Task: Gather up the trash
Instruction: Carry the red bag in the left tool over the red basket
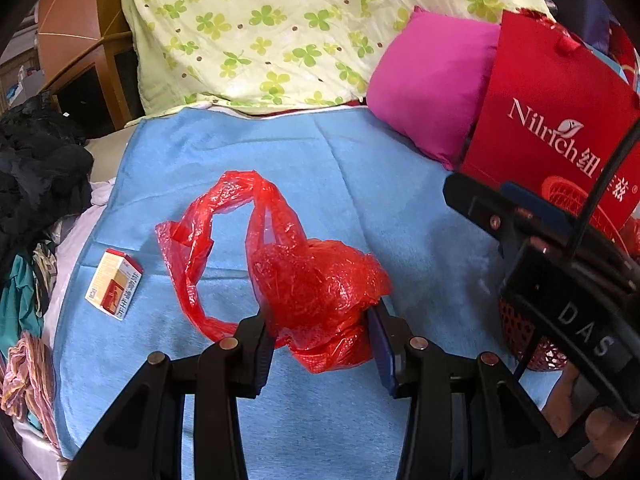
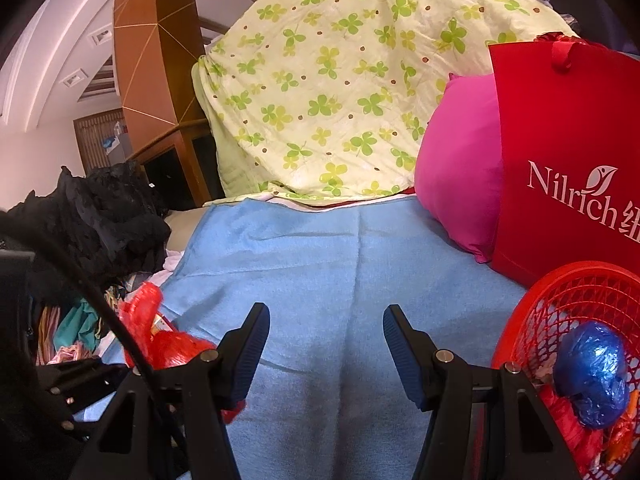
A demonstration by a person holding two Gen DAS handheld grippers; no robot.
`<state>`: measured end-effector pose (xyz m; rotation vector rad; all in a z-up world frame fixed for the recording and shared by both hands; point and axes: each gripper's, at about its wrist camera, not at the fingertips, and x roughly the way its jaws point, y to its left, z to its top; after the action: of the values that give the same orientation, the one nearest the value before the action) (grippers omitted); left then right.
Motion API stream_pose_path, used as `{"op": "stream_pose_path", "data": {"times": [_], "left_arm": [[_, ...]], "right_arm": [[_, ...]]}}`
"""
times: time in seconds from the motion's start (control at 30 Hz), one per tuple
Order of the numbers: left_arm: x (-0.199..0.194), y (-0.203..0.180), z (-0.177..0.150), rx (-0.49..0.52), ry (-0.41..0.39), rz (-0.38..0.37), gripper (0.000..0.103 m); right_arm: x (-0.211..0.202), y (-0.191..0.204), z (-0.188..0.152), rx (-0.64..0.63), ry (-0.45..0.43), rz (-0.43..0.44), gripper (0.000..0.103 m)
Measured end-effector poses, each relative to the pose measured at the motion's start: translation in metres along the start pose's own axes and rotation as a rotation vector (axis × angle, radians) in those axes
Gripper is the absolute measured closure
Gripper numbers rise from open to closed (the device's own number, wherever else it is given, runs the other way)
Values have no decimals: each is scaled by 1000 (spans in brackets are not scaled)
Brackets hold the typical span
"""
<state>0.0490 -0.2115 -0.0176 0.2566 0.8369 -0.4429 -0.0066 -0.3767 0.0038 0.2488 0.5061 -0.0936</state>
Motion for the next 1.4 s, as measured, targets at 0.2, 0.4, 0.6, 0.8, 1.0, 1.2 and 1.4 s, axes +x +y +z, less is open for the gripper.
{"op": "stream_pose_path", "data": {"times": [0.2,0.4,0.6,0.8,1.0,1.2,1.4], "left_arm": [[8,0,-2,-5,15,-4,58],[11,13,1,-31,10,2,58],[9,23,0,-55,7,16,58],[-6,19,7,-48,-27,26,58],[-29,4,15,-10,-76,22,58],[-46,-30,25,58,-121,10,58],[-58,-73,36,140,-175,-1,58]], "right_arm": [[-1,-3,0,0,6,-4,40],[1,-8,1,14,18,-12,40],[5,-6,2,15,23,-5,40],[-8,-5,6,-7,-45,7,40],[-47,-13,8,-14,-184,12,40],[-84,-37,8,-35,-263,-43,40],[-117,-81,3,-16,-331,-143,39]]}}
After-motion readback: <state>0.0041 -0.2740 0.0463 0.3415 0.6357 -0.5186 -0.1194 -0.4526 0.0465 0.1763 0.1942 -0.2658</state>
